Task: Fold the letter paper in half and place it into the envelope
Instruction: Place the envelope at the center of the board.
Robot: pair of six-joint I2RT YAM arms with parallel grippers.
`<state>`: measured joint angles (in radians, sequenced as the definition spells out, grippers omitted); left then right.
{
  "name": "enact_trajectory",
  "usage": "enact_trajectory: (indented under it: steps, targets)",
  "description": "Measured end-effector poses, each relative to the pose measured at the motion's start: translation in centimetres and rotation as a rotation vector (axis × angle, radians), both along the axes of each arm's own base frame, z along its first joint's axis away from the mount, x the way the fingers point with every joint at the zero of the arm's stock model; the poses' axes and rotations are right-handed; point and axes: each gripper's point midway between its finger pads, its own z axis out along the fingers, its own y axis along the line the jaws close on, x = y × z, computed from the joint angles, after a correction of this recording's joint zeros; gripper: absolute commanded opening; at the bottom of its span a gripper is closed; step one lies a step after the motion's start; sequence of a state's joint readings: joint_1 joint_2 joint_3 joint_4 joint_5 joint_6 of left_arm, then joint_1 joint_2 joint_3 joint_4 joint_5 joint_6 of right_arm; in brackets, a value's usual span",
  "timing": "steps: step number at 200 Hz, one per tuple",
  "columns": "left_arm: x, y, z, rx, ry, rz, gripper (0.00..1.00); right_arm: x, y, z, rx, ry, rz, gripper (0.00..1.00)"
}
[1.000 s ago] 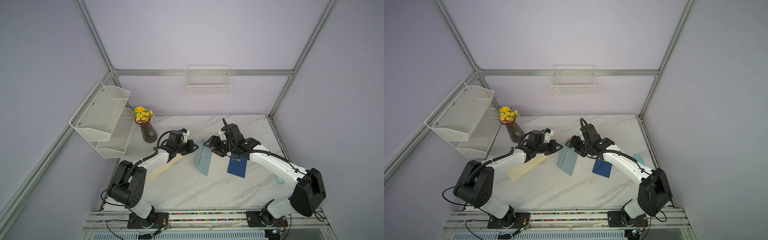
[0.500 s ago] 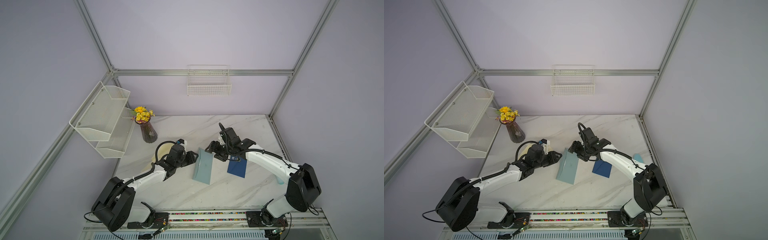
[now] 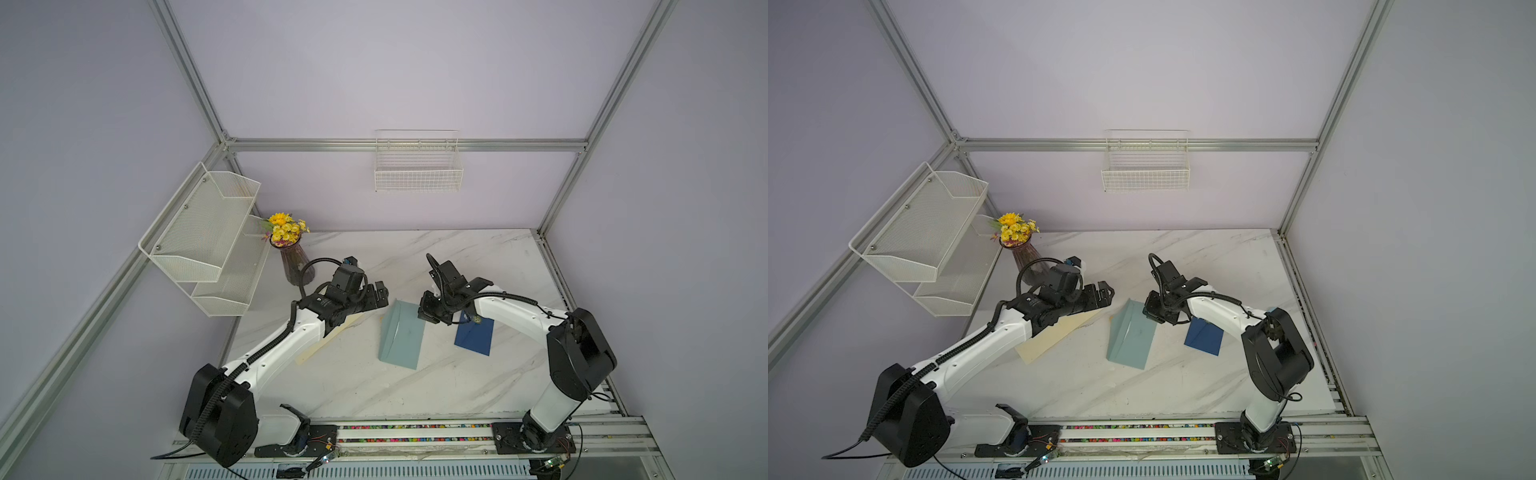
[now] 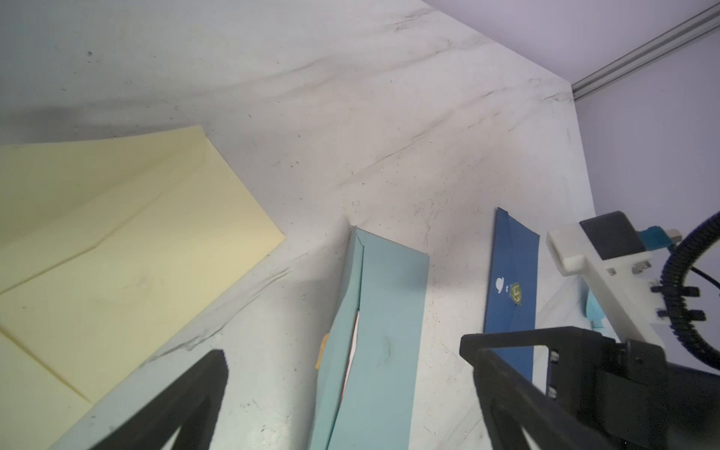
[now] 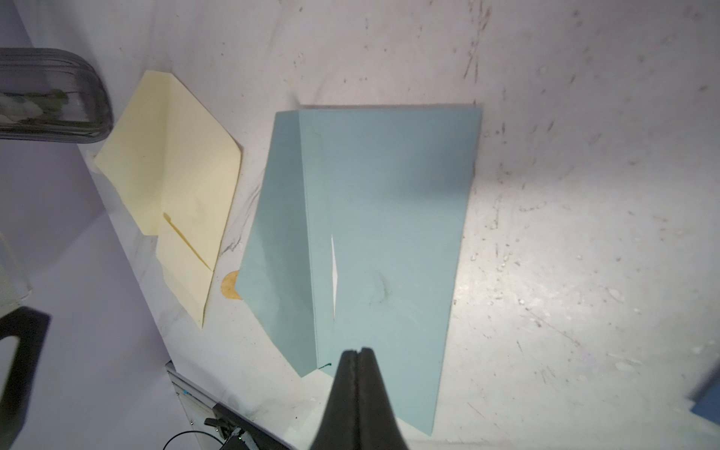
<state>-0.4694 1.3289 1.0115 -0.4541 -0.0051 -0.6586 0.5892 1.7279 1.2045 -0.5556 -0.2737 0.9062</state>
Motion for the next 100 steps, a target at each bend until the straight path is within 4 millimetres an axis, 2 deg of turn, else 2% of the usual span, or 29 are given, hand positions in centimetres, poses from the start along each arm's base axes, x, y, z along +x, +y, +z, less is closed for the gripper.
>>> enact_trajectory:
  steps: [35, 78, 100]
  targets:
    - [-0.7, 2.1, -1.7, 0.089, 0.062, -0.018, 1.0, -0.1, -0.4, -3.1, -0.061, 0.056, 0.006, 0.0]
    - [-1.7, 2.3, -4.1, 0.139, 0.147, -0.068, 0.99, -0.6, -0.7, -6.7, -0.116, 0.127, 0.016, 0.0]
    - [-2.3, 2.5, -4.6, 0.149, 0.174, -0.078, 0.99, -0.1, -0.5, -6.8, -0.116, 0.123, 0.019, 0.0]
